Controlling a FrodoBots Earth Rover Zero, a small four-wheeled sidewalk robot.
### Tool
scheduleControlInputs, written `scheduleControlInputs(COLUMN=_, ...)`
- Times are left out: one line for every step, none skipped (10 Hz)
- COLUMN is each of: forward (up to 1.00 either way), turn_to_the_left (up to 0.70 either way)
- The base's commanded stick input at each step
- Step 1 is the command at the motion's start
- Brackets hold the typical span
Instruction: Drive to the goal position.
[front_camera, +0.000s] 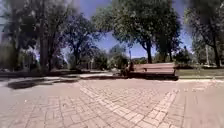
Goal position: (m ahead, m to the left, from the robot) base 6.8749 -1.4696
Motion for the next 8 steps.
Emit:
scheduleControlInputs(forward=0.85, turn_to_the_left=0.34)
scheduleControlInputs(forward=0.85, turn_to_the_left=0.34)
scheduleControlInputs(forward=0.85, turn_to_the_left=0.34)
scheduleControlInputs(forward=0.85, turn_to_the_left=0.34)
scheduleControlInputs(forward=0.85, turn_to_the_left=0.31)
scheduleControlInputs(forward=0.85, turn_to_the_left=0.24)
scheduleControlInputs(forward=0.85, turn_to_the_left=0.00)
scheduleControlInputs(forward=0.85, turn_to_the_left=0.00)
